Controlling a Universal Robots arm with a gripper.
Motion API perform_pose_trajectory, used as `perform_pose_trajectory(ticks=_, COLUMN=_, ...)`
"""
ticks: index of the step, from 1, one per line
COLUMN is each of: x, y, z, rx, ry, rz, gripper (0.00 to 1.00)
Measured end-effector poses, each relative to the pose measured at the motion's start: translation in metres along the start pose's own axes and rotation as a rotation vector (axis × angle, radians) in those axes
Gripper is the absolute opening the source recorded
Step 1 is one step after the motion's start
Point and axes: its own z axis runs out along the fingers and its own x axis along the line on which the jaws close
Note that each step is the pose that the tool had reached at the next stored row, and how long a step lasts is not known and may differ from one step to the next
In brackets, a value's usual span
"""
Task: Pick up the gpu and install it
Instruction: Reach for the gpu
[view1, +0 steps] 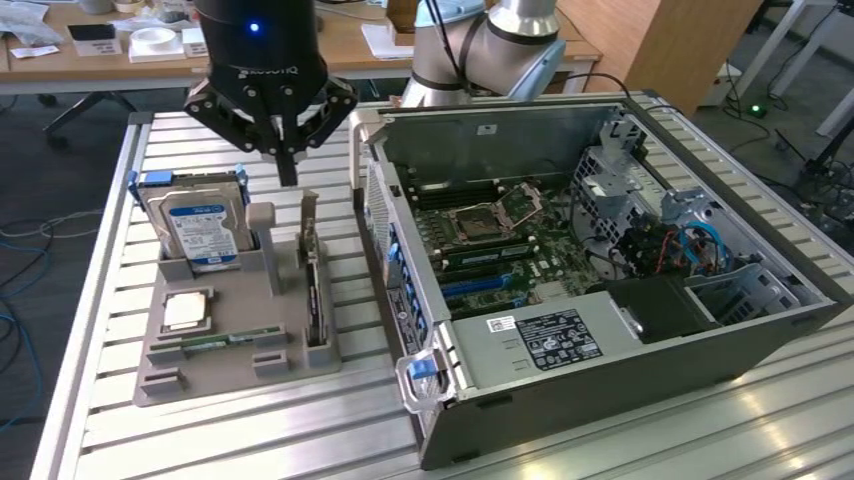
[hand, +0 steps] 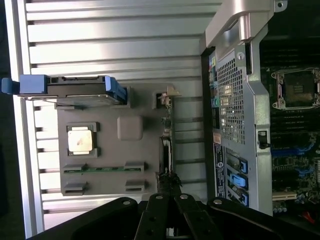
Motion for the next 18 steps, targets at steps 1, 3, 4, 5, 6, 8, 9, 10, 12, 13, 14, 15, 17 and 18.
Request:
perform_pose_trajectory(ticks=1, x=0.0, y=-0.0013, z=-0.0001, rx=0.0, ry=0.0001, rz=0.0, gripper=0.11)
perform_pose_trajectory(ticks=3, x=0.001, y=-0.0033, z=-0.0002, rx=0.0, ry=0.0, rz=0.0, gripper=0.11)
perform_pose_trajectory(ticks=4, x=0.001, y=-0.0043, z=-0.0002, rx=0.0, ry=0.0, rz=0.0, gripper=0.11)
perform_pose_trajectory(ticks=5, x=0.001, y=-0.0054, z=-0.0003, rx=0.0, ry=0.0001, rz=0.0, gripper=0.11)
perform_pose_trajectory(ticks=6, x=0.001, y=-0.0065, z=-0.0003, rx=0.0001, ry=0.0, rz=0.0, gripper=0.11)
perform_pose_trajectory(ticks=8, x=0.002, y=-0.0088, z=-0.0003, rx=0.0001, ry=0.0001, rz=0.0, gripper=0.11)
perform_pose_trajectory(ticks=9, x=0.002, y=-0.0098, z=-0.0002, rx=0.0, ry=0.0, rz=0.0, gripper=0.11)
perform_pose_trajectory(ticks=10, x=0.002, y=-0.0109, z=-0.0001, rx=-0.0001, ry=-0.0001, rz=0.0, gripper=0.11)
perform_pose_trajectory(ticks=12, x=0.002, y=-0.0122, z=0.0001, rx=0.0, ry=-0.0001, rz=0.0, gripper=0.11)
perform_pose_trajectory(ticks=13, x=0.002, y=-0.0122, z=0.0001, rx=0.0001, ry=0.0, rz=0.0, gripper=0.11)
perform_pose_trajectory(ticks=14, x=0.002, y=-0.0122, z=0.0001, rx=0.0, ry=0.0, rz=0.0, gripper=0.11)
perform_pose_trajectory(ticks=15, x=0.002, y=-0.0122, z=0.0001, rx=0.0, ry=0.0001, rz=0.0, gripper=0.11)
perform_pose_trajectory(ticks=17, x=0.002, y=-0.0122, z=0.0001, rx=0.0, ry=0.0, rz=0.0, gripper=0.11)
perform_pose_trajectory(ticks=18, x=0.002, y=-0.0123, z=0.0004, rx=0.0, ry=0.0, rz=0.0, gripper=0.11)
